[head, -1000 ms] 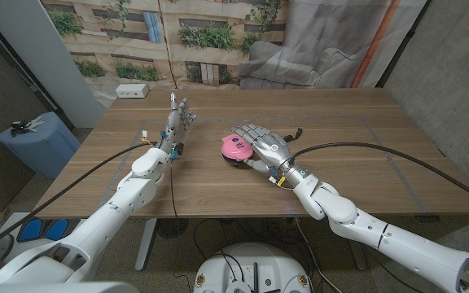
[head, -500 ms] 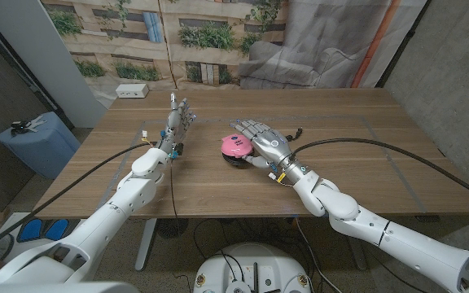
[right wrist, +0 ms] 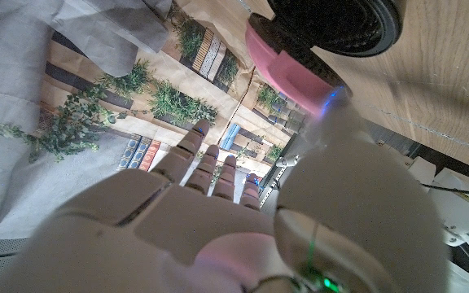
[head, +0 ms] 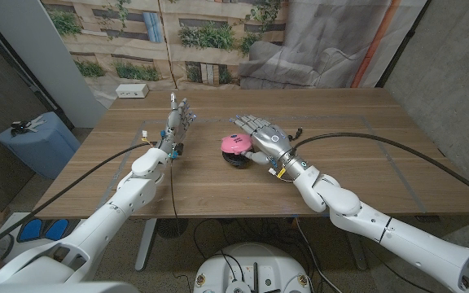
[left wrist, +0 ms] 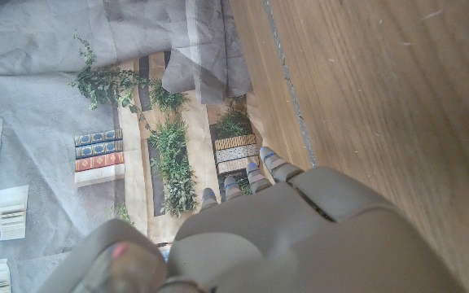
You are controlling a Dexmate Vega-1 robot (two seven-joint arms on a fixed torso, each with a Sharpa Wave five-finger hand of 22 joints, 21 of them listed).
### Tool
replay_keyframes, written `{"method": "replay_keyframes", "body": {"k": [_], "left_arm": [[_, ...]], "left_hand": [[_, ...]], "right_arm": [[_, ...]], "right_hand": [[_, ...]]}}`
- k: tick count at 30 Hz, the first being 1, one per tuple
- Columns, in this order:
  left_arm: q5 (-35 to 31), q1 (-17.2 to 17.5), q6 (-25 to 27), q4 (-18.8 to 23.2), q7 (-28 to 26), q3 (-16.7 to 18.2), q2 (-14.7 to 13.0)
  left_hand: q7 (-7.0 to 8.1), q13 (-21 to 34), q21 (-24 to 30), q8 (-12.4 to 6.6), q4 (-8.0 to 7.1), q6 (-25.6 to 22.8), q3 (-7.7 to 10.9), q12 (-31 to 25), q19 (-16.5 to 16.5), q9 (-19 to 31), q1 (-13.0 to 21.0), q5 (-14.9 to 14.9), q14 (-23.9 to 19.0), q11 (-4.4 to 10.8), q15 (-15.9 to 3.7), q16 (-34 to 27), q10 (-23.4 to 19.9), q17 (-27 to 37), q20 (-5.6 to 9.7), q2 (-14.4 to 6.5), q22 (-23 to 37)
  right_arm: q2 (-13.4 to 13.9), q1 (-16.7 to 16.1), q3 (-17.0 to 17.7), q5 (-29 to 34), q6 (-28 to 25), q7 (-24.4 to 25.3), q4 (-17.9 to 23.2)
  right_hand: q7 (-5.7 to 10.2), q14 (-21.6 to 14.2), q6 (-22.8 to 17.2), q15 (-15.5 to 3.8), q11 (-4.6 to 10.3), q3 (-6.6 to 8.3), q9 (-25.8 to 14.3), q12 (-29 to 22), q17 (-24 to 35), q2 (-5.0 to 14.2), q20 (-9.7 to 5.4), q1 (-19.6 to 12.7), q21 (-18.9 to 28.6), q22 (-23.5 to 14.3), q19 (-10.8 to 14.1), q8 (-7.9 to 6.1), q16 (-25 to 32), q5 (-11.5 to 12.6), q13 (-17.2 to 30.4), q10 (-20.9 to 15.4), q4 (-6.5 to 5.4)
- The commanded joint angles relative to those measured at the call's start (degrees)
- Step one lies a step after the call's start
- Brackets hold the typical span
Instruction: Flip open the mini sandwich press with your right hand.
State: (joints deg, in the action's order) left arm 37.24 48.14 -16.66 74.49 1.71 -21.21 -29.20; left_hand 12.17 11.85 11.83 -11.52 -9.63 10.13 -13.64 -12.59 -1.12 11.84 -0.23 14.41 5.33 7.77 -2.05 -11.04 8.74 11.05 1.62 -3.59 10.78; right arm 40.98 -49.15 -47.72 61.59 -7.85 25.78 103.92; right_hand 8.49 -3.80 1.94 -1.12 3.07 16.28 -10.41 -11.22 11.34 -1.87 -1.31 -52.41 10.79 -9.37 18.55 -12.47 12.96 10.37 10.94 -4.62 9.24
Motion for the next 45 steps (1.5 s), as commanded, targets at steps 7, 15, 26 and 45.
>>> {"method": "replay_keyframes", "body": {"k": [7,15,26,45], "left_arm": [[0.0,-0.1,-0.1,-0.2,0.1,0.0,0.1],[0.0,-0.1,-0.1,-0.2,0.1,0.0,0.1],[0.0,-0.1,-0.1,-0.2,0.1,0.0,0.1],[0.0,-0.1,-0.1,-0.2,0.1,0.0,0.1]], "left_hand": [[0.47,0.1,0.4,-0.30,-0.05,2.0,-0.43,-0.4,-0.2,0.3,0.0,0.2,0.4,0.06,-2.13,-0.2,0.4,0.2,0.19,-3.0,0.2],[0.47,0.1,0.4,-0.29,-0.05,2.0,-0.43,-0.4,-0.2,0.3,0.0,0.2,0.4,0.01,-2.10,-0.2,0.4,0.2,0.22,-3.0,0.2],[0.46,0.1,0.4,-0.32,-0.04,1.9,-0.43,-0.4,-0.2,0.3,0.0,0.2,0.4,-0.08,-2.12,-0.2,0.3,0.2,0.20,-3.0,0.2],[0.47,0.1,0.4,-0.30,-0.05,2.0,-0.43,-0.4,-0.2,0.3,0.0,0.2,0.4,0.00,-2.15,-0.2,0.3,0.2,0.20,-3.0,0.2]], "right_arm": [[0.0,0.1,1.5,-1.3,1.3,-1.3,1.4],[-0.2,0.5,1.7,-1.2,2.0,-1.5,1.9],[-1.1,1.4,1.8,-1.3,2.8,-1.1,1.3],[-3.1,4.3,0.9,-1.0,2.4,-0.2,-2.1]], "right_hand": [[0.01,-0.3,0.4,0.40,-0.23,0.02,-0.1,0.2,0.2,0.02,0.28,0.4,-0.1,-0.1,0.0,0.39,-0.3,-0.1,0.1,0.2,-0.47],[0.00,-0.3,0.4,0.47,-0.20,0.03,-0.1,0.2,0.2,0.18,0.29,0.6,-0.1,-0.1,0.0,0.46,-0.3,-0.1,0.1,0.2,-0.57],[0.05,-0.3,0.3,0.36,-0.23,0.05,-0.1,0.2,0.2,0.35,0.31,0.6,-0.1,-0.1,0.0,0.49,-0.3,0.0,0.2,0.2,-0.62],[0.18,-0.5,-0.2,0.39,-0.05,0.13,-0.2,0.1,0.3,0.55,0.38,0.6,-0.1,-0.1,0.2,0.41,-0.3,0.0,0.2,-0.2,-0.55]]}}
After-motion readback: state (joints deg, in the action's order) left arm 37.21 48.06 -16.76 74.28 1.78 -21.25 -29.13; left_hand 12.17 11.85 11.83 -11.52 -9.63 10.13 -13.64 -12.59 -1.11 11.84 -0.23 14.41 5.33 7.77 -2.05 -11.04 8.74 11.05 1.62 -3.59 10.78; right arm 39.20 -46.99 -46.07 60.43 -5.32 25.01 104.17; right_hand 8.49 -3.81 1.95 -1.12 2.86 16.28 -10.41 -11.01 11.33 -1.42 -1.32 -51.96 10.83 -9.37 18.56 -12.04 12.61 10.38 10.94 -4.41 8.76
